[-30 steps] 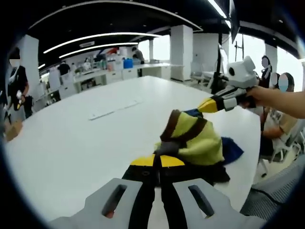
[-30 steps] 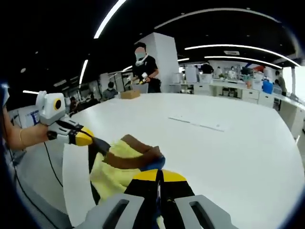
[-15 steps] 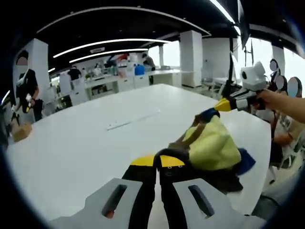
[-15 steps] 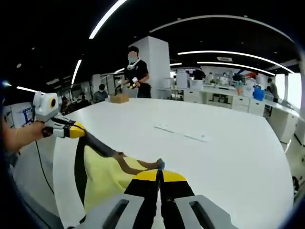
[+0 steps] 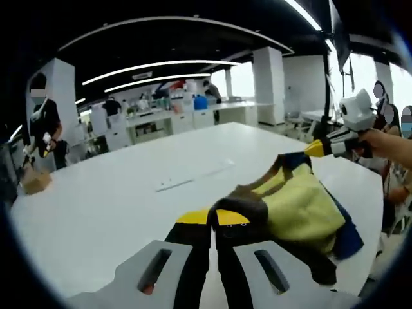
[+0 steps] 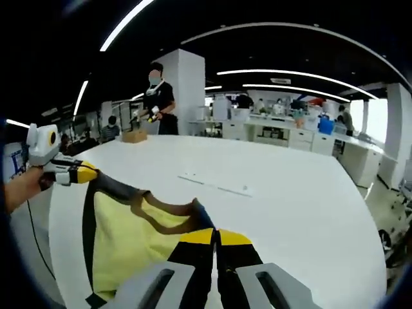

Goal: Fold the garment on the visible template until the final outline fits inside the template.

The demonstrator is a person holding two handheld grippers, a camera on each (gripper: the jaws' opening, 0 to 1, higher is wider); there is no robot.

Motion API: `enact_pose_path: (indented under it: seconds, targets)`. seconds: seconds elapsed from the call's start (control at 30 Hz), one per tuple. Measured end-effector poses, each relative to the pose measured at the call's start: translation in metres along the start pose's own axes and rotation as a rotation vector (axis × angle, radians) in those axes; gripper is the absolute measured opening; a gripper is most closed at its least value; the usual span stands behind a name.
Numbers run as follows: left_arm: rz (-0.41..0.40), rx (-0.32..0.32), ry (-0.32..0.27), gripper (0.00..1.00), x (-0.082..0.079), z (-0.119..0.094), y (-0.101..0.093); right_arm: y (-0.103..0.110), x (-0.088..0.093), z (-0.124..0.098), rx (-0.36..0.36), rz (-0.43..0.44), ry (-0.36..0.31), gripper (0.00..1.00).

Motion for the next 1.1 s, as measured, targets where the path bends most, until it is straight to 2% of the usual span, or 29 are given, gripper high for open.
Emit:
enact_pose_path:
  seconds: [0.17,0.23,0.47,0.73,0.83,0.93,1.1]
  targets:
    - [-0.012,-0.025,-0.010,0.00,-0.002,0.023,0.008,-0.010,-0.003,0.013,0.073,0.057,-0.007,0.00]
    - [-0.050,-0.056,-0.049,0.00,-0.004,0.033,0.012,-0.014,-0.004,0.020,0.084,0.074,-0.013,0.00]
    - [-0.087,-0.087,-0.032,0.00,0.001,0.065,0.018,-0.026,-0.001,0.056,0.132,0.093,0.015,0.00]
    - [-0.024,-0.121,0.059,0.00,0.020,0.101,0.029,-0.034,0.001,0.094,0.119,0.068,0.044,0.00]
    - [-0.028,-0.120,0.079,0.00,0.027,0.112,0.034,-0.038,0.009,0.106,0.125,0.066,0.078,0.00]
    - [-0.028,-0.119,0.123,0.00,0.036,0.119,0.034,-0.043,0.019,0.117,0.150,0.077,0.108,0.00]
    - [-0.004,-0.107,0.159,0.00,0.045,0.131,0.035,-0.044,0.029,0.128,0.181,0.050,0.140,0.00]
Point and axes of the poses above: the point that each gripper's makers call its tool centre point, and the gripper's own axes: z roughly forward along the fingers, y roughly to its left, x roughly out of its underside, the point moved 9 cm from there along -z, roughly backward along the fingers, and after that the axes turned 2 degrees about x, right-handed, at the moved point
